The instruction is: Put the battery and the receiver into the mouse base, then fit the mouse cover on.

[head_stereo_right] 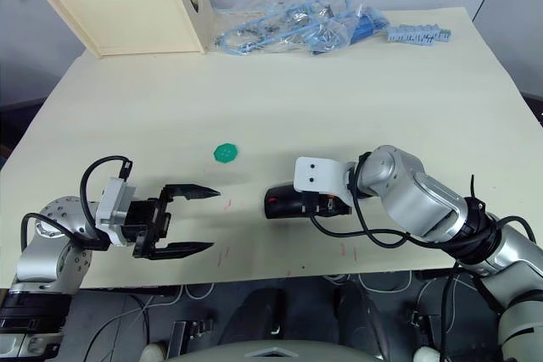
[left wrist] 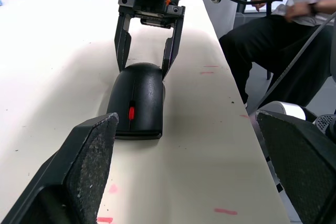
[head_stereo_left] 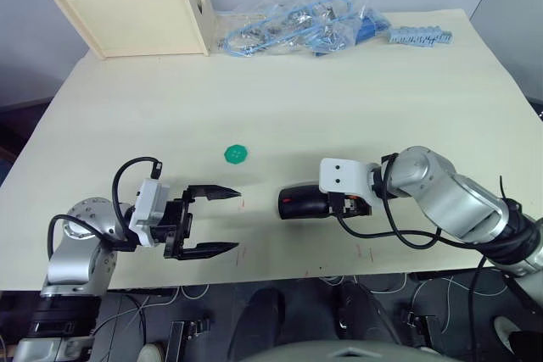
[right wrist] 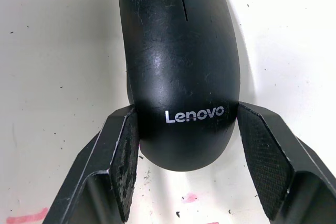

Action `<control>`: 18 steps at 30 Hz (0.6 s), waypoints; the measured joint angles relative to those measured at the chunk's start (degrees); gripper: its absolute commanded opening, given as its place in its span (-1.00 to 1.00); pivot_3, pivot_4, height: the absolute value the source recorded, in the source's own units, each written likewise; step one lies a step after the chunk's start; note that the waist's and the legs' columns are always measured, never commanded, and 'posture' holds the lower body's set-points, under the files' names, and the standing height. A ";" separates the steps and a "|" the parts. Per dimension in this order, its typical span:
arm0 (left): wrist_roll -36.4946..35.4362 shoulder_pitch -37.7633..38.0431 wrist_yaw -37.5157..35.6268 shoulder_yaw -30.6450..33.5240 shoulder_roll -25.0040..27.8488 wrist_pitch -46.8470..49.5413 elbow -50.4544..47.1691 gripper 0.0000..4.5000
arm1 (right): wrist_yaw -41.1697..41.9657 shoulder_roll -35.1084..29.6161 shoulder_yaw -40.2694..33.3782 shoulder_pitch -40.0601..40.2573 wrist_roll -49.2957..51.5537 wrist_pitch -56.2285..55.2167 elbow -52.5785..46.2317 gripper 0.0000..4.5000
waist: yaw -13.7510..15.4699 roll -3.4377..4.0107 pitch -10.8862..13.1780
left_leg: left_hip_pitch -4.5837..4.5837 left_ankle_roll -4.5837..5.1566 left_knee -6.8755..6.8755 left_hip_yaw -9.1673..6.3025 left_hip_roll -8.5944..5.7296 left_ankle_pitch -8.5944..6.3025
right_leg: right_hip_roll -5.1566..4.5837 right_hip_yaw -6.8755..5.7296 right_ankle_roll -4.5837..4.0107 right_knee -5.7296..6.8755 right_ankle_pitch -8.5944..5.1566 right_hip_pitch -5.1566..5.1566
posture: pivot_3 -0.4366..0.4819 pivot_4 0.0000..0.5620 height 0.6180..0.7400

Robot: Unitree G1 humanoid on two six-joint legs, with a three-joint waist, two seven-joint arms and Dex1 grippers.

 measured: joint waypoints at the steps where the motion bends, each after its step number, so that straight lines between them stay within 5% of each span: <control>1: 0.00 0.00 0.00 0.00 0.00 0.00 0.00 1.00 | 0.00 0.00 0.00 0.00 0.00 -0.01 0.00 0.16 | 0.00 0.00 0.00 | 0.00 0.00 0.00 0.00 0.00 0.00 | 0.00 0.00 0.00 0.00 0.00 0.00 | -0.05 -0.47 1.00; 6: 0.00 0.00 0.00 0.00 0.00 0.00 0.00 1.00 | 0.02 -0.01 0.00 0.00 0.04 -0.05 0.00 0.16 | 0.00 0.00 0.00 | 0.00 0.00 -0.01 0.00 0.00 0.00 | 0.00 0.00 0.00 -0.01 0.00 0.00 | -0.05 -0.47 1.00; 11: 0.00 0.00 0.00 -0.01 0.00 0.00 -0.01 1.00 | -0.05 -0.06 -0.07 0.01 0.05 -0.26 0.04 0.98 | 0.00 0.00 0.00 | 0.00 0.00 -0.02 0.00 0.00 0.00 | 0.00 0.00 0.00 -0.01 0.00 -0.01 | -0.05 -0.47 1.00; 18: 0.00 0.00 0.01 -0.02 0.00 0.02 -0.02 1.00 | 0.02 0.02 0.59 0.14 0.35 -0.31 0.07 0.98 | 0.03 0.01 0.01 | -0.22 0.00 -0.01 -0.02 0.00 0.00 | 0.00 -0.03 0.00 -0.05 0.00 -0.18 | -0.05 -0.47 1.00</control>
